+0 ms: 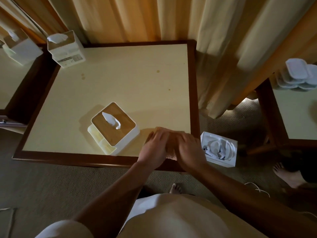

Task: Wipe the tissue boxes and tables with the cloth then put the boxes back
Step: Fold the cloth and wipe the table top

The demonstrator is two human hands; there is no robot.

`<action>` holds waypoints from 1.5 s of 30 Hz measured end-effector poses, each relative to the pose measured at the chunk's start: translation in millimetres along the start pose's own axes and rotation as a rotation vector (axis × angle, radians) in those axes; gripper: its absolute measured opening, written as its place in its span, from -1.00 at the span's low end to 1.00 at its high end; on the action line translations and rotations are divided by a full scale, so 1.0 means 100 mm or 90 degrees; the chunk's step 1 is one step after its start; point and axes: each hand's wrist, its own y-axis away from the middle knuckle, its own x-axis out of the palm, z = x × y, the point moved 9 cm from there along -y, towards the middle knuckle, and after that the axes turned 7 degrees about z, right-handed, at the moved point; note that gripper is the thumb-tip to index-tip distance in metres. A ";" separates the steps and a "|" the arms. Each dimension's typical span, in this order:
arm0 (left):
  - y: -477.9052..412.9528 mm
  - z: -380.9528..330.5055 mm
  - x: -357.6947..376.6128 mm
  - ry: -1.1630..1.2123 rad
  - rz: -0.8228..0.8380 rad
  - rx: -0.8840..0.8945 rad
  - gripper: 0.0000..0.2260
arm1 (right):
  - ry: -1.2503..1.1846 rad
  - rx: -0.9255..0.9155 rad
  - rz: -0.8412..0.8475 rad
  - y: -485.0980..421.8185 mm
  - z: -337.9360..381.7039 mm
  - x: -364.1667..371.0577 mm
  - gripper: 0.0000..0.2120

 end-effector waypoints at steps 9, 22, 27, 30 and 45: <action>-0.01 0.30 0.54 -0.155 0.239 -0.145 -0.34 | 0.105 0.007 0.193 -0.04 -0.13 0.47 -0.19; -0.53 0.40 0.33 -0.164 0.309 -0.212 -0.26 | 0.167 0.053 0.265 -0.61 -0.22 0.31 -0.27; -0.80 0.49 0.26 -0.151 0.312 -0.216 -0.28 | 0.177 0.074 0.269 -0.86 -0.29 0.21 -0.27; -1.00 0.57 0.21 -0.154 0.311 -0.220 -0.32 | 0.177 0.078 0.269 -1.04 -0.33 0.15 -0.30; -2.39 1.08 -0.43 -0.191 0.361 -0.225 -0.19 | 0.131 0.111 0.294 -2.60 -0.52 -0.15 -0.21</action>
